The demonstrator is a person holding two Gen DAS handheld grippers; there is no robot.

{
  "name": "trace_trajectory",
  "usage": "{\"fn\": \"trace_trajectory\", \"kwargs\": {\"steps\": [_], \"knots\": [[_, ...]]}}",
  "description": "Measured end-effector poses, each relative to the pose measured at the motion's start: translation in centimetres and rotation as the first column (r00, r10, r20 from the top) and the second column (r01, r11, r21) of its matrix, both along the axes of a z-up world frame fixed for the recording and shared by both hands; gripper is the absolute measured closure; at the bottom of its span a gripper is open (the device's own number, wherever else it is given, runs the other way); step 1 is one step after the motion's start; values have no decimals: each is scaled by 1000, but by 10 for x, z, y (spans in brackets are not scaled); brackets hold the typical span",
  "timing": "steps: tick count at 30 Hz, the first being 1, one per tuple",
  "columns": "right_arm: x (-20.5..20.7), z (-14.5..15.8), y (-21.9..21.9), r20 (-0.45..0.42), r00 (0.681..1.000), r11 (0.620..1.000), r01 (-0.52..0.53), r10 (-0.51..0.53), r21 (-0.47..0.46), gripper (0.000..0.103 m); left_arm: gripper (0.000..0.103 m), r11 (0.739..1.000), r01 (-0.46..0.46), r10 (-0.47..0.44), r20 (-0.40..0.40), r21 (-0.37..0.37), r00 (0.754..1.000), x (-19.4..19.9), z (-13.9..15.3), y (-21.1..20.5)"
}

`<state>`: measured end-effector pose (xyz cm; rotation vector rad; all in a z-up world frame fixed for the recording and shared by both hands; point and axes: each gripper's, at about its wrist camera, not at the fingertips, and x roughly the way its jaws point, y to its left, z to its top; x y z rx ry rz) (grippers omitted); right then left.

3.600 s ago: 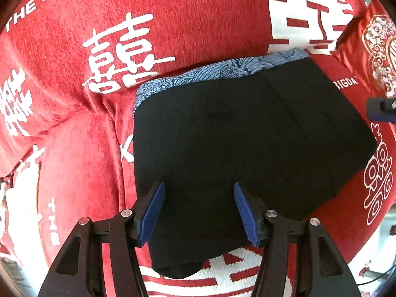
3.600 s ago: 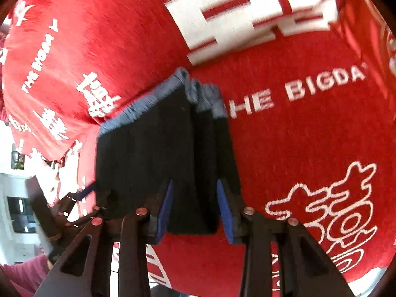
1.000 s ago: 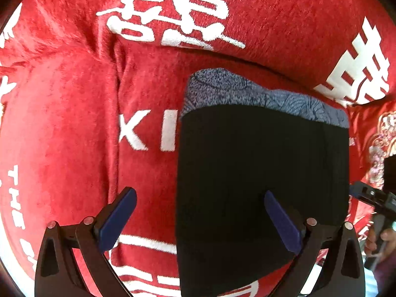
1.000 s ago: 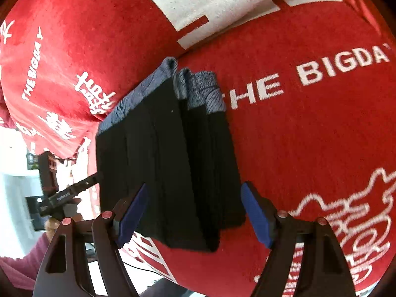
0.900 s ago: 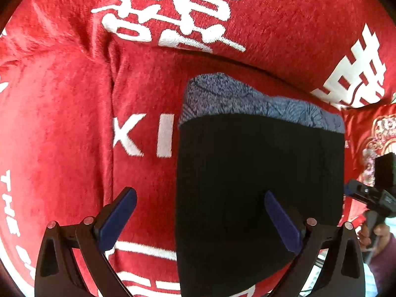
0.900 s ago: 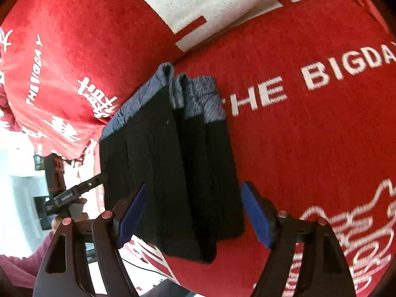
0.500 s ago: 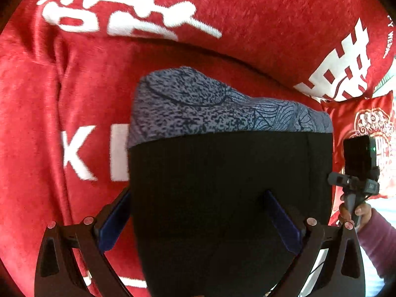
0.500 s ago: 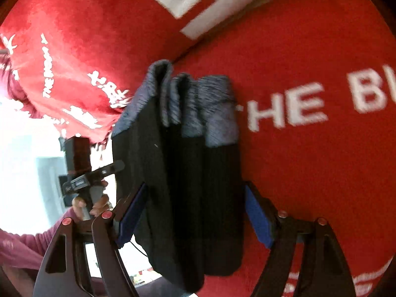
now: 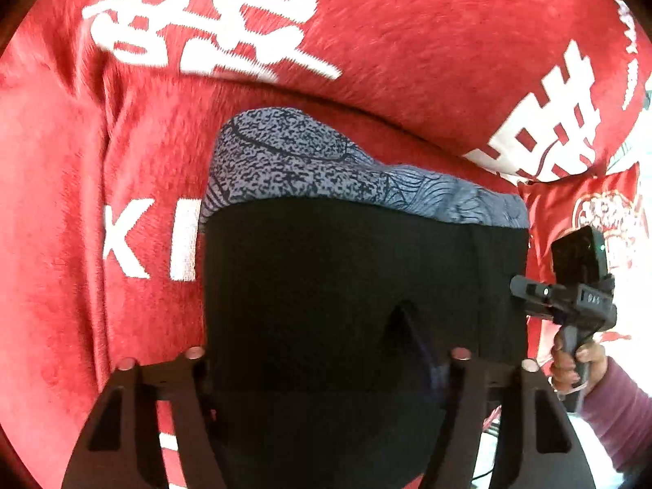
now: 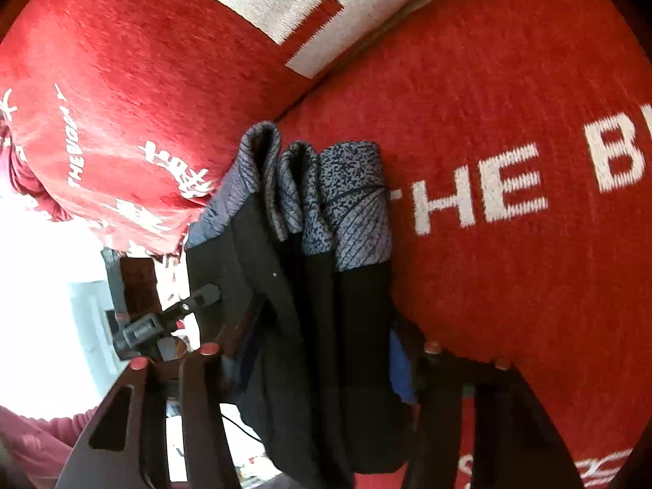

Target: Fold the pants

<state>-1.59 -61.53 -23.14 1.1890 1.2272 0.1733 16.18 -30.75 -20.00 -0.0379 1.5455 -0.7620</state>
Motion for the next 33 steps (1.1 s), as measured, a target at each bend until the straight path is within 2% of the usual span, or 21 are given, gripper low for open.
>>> {"fn": "trace_trajectory", "kwargs": {"steps": [3, 11, 17, 21, 22, 23, 24, 25, 26, 27, 29, 31, 33], "knots": [[-5, 9, 0, 21, 1000, 999, 20, -21, 44, 57, 42, 1000, -2, 2, 31, -5, 1000, -10, 20, 1], [-28, 46, 26, 52, 999, 994, -22, 16, 106, 57, 42, 999, -23, 22, 36, 26, 999, -56, 68, 30], [-55, 49, 58, 33, 999, 990, -16, 11, 142, 57, 41, 998, -34, 33, 13, 61, 999, -82, 67, 63], [-69, 38, 71, 23, 1000, 992, 8, -11, 127, 57, 41, 997, -23, 23, 3, 76, 1000, -87, 46, 76], [-71, 33, 73, 16, 1000, 993, 8, -10, 114, 57, 41, 996, -18, 16, 18, 89, 1000, -88, 37, 79], [-71, 28, 76, 4, 1000, 995, 3, -4, 96, 57, 36, 994, -15, 12, 34, 105, 999, -89, 30, 82], [-71, 24, 79, -9, 1000, 998, 1, 0, 67, 57, 28, 992, -20, 12, 65, 123, 998, -90, 25, 82], [-72, 22, 79, -18, 1000, 1000, 4, -3, 28, 55, 23, 990, -30, 16, 102, 139, 995, -89, 20, 85], [-69, 21, 81, -30, 1000, 1000, 7, -7, -4, 52, 11, 988, -44, 25, 126, 149, 992, -87, 15, 89], [-69, 21, 80, -61, 998, 998, 12, -15, -60, 47, 5, 986, -55, 35, 129, 156, 991, -85, 13, 91], [-70, 24, 80, -116, 993, 987, 14, -33, -158, 39, 5, 981, -90, 67, 136, 169, 988, -82, 16, 98], [-75, 39, 79, -115, 991, 973, 33, -60, -227, 39, 5, 971, -111, 64, 218, 210, 974, -82, 34, 106], [-79, 54, 77, -103, 993, 953, 30, -64, -301, 41, 5, 974, -117, 61, 275, 192, 960, -82, 56, 109]]}}
